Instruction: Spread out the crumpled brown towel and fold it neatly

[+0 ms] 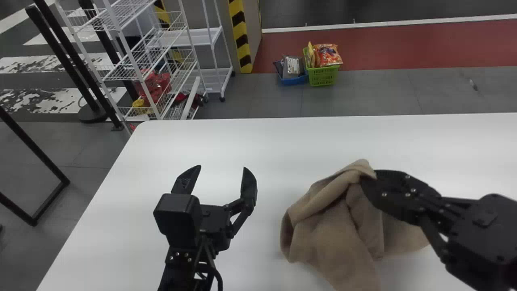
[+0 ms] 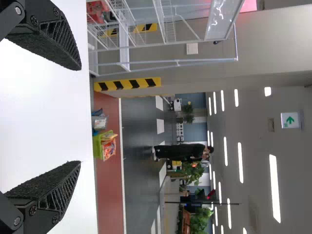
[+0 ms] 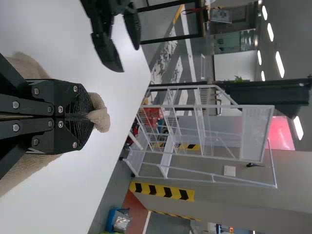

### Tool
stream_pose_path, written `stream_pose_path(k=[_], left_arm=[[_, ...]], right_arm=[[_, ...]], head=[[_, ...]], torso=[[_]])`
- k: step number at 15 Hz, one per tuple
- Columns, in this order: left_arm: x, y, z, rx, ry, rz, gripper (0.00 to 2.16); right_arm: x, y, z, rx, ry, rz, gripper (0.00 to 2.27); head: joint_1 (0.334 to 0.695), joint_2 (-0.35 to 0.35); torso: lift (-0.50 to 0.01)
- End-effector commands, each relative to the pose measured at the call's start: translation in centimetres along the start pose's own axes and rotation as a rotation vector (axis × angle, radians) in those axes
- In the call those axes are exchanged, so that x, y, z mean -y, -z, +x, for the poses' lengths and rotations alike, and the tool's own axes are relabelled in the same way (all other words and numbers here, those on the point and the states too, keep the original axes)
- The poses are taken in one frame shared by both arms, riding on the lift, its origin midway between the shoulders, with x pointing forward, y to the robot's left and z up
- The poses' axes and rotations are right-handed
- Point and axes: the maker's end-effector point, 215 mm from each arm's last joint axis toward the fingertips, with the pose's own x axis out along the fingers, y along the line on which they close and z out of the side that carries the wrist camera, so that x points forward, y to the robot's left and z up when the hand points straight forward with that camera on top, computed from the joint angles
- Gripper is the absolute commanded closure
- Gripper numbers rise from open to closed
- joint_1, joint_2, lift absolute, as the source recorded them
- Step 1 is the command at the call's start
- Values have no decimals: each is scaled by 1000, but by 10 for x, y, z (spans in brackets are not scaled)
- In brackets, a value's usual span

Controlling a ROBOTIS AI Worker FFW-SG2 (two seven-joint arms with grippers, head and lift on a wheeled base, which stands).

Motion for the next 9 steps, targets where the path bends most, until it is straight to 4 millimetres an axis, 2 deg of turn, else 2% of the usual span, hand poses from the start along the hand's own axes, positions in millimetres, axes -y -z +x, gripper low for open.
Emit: stream_pose_path(k=[1,2,3,4,5,6,7,8,9], left_arm=[[-11,2,2,-1,-16,-10,140],[-13,2,2,-1,-20,-9,140],[-13,2,1,-2,-20,-9,140],[-12,2,1,-1,-21,-11,140],[-12,3,0,-1,-22,-11,140],[-12,5,0,-4,-21,-11,140],[-12,6,1,-3,-20,-8,140],[-11,7,1,-6,-18,-6,140],[-10,5,1,-3,-17,-6,140]], right_arm=[[12,-37,-9,-4,13,122,2132],[23,-43,-9,-25,33,166,2132],[44,-47,-11,-50,75,202,2132],[77,-53,-18,-38,154,210,2132],[122,-34,-17,-84,270,243,2132],[163,-3,-7,-154,357,265,2132],[199,13,-3,-172,435,234,2132],[232,27,-4,-176,499,219,2132],[254,40,-8,-195,547,246,2128]], head=[[695,210],[695,210],[695,208],[695,203],[695,195],[695,147],[695,112],[695,82],[695,47]], torso=[[-126],[-126],[-126],[-126],[-126],[-126],[-126],[-126],[-126]])
